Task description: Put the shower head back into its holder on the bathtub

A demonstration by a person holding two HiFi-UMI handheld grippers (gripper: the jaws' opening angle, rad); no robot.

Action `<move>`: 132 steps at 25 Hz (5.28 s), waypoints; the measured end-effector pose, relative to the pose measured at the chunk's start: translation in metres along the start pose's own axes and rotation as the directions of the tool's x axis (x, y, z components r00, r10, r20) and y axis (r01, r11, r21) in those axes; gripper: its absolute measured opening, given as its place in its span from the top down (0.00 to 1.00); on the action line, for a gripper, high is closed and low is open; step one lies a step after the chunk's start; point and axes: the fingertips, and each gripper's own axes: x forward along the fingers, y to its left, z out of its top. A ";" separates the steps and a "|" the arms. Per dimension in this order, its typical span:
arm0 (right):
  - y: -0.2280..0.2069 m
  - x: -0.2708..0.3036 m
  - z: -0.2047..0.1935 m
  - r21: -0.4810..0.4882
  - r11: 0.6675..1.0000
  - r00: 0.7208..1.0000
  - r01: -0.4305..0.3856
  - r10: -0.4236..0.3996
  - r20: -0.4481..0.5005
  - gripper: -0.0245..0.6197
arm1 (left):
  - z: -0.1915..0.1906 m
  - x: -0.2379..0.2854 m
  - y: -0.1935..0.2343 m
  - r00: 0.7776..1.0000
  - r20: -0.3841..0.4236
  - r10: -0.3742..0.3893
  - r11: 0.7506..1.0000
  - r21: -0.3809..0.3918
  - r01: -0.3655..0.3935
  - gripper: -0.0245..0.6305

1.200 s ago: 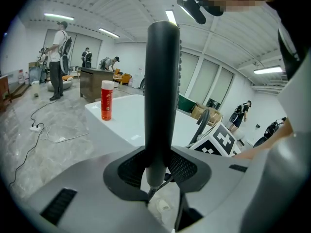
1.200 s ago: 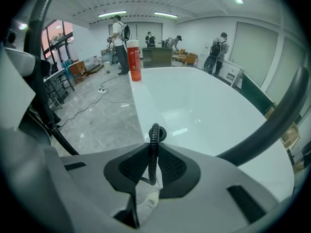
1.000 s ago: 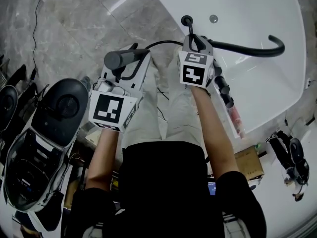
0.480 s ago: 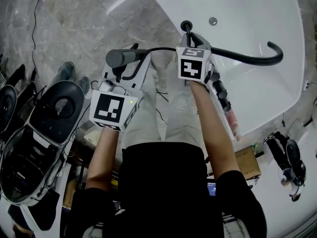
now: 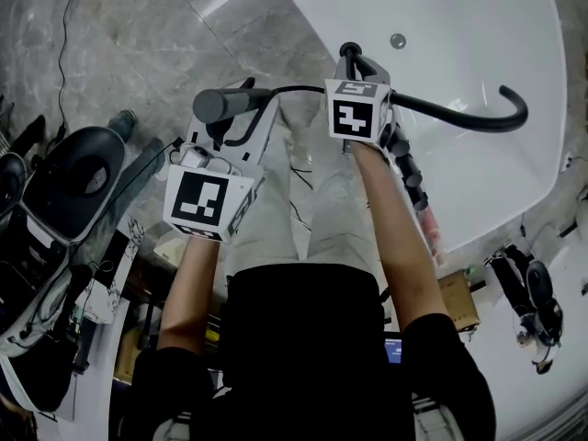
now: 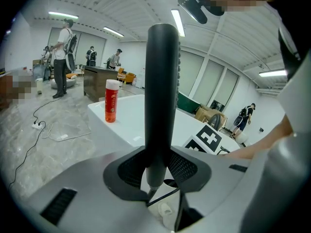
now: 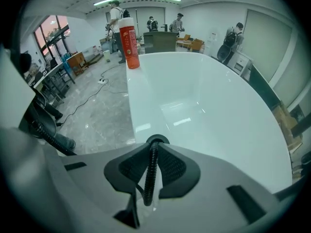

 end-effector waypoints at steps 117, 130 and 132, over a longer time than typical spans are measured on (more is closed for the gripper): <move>-0.002 -0.006 -0.014 0.064 0.998 1.000 0.024 -0.024 0.008 0.86 | -0.023 0.001 -0.006 1.000 -0.014 -0.010 1.000 -0.006 0.010 0.74; -0.002 0.002 0.006 0.039 0.999 0.999 0.032 -0.033 0.029 0.86 | -0.018 0.000 -0.001 1.000 -0.005 -0.003 1.000 -0.006 0.003 0.74; -0.003 0.004 0.006 0.042 0.999 0.999 0.032 -0.033 0.031 0.86 | -0.018 0.000 -0.001 1.000 -0.003 -0.003 1.000 -0.005 0.003 0.74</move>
